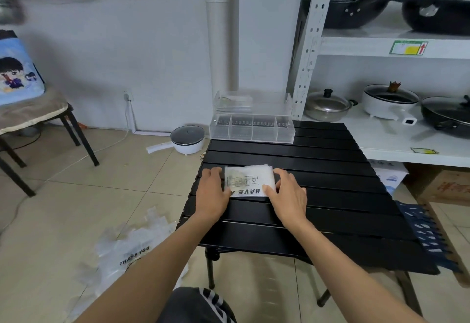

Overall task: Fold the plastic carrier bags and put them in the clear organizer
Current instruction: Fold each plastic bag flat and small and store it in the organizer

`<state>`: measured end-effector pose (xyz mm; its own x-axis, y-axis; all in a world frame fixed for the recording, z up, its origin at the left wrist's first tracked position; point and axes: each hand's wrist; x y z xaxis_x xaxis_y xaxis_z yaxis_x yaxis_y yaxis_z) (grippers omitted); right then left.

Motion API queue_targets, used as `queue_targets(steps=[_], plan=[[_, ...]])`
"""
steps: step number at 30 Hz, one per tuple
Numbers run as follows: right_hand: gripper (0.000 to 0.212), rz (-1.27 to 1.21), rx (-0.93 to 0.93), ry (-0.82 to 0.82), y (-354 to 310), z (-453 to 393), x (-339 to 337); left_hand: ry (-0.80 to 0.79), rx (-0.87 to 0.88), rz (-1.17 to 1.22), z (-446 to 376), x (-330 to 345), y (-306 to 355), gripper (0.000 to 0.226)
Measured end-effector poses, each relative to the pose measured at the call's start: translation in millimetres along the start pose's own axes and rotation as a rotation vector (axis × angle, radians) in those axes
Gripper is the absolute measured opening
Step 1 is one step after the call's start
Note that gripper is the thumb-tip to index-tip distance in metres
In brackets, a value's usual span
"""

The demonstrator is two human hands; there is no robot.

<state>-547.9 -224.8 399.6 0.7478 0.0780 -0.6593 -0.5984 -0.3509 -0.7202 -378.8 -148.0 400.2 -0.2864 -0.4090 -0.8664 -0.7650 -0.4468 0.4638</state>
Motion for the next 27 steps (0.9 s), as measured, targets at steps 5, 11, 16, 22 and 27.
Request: queue_targets(steps=[5, 11, 16, 22, 27], plan=[[0.032, 0.118, -0.105, 0.034, 1.3, 2.2, 2.4, 0.000, 0.100, -0.108, -0.2, 4.0, 0.0, 0.044], [0.022, 0.224, -0.130, 0.015, 0.8, 1.6, 9.3, -0.051, 0.073, -0.225, -6.7, 1.1, 10.3, 0.019], [0.023, 0.118, -0.079, -0.035, -0.5, 3.2, 6.8, -0.125, -0.242, 0.262, -16.0, -10.7, 18.3, 0.025], [0.030, 0.065, -0.067, -0.065, 0.9, 2.5, 5.1, -0.437, -0.461, 0.793, -18.9, -38.2, 26.3, 0.024], [0.033, -0.065, -0.075, -0.011, 4.1, -1.7, 7.2, -0.267, -0.138, 0.577, -12.4, -29.2, 27.6, 0.045]])
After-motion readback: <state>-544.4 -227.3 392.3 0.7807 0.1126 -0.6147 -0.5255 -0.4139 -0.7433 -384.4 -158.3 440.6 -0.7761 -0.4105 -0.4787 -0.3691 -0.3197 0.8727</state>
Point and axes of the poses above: each hand's wrist, its own z-axis away from the middle knuckle, its own x-axis out of the palm, y = z × x, and after that the axes turned 11 degrees about -z, right-handed
